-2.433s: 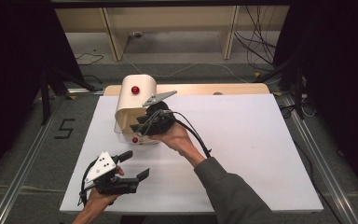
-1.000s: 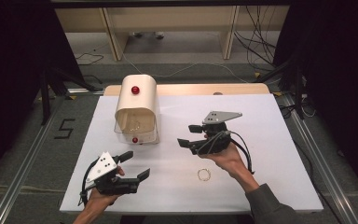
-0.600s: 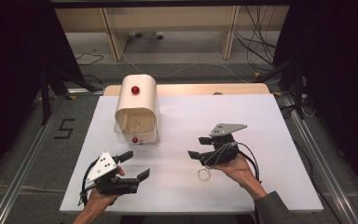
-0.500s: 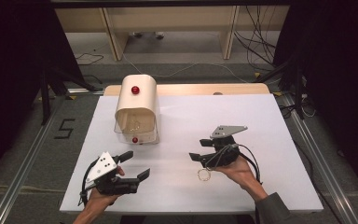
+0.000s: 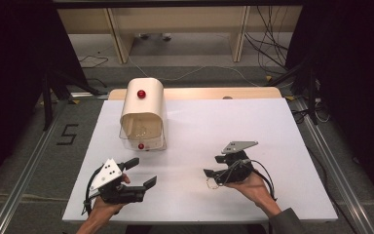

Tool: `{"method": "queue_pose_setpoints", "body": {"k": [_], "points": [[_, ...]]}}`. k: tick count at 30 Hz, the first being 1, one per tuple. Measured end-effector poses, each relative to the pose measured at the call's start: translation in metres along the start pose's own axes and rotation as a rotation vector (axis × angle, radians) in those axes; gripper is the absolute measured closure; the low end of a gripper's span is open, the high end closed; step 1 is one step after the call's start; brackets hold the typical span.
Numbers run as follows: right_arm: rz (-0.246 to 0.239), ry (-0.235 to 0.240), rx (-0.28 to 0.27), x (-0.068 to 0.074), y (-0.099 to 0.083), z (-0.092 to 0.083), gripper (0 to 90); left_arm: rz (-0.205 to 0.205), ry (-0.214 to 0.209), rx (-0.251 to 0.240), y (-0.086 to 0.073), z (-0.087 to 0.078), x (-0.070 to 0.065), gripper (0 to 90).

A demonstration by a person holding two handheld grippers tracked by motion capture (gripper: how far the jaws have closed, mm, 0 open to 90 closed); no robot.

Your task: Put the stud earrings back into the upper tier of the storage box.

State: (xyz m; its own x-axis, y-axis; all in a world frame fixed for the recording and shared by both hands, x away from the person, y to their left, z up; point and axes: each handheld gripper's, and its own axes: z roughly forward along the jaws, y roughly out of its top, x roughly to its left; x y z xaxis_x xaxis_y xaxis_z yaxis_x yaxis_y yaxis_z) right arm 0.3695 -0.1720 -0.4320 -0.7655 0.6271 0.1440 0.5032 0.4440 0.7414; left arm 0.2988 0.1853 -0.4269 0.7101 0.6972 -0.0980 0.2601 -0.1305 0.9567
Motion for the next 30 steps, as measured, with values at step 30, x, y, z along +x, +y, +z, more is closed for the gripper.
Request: {"method": "queue_pose_setpoints", "body": {"k": [30], "points": [[-0.020, -0.151, 0.206, -0.003, -0.039, 0.025, 56.8, 0.002, -0.003, -0.001, 0.000, 0.000, 0.000, 12.7]]}}
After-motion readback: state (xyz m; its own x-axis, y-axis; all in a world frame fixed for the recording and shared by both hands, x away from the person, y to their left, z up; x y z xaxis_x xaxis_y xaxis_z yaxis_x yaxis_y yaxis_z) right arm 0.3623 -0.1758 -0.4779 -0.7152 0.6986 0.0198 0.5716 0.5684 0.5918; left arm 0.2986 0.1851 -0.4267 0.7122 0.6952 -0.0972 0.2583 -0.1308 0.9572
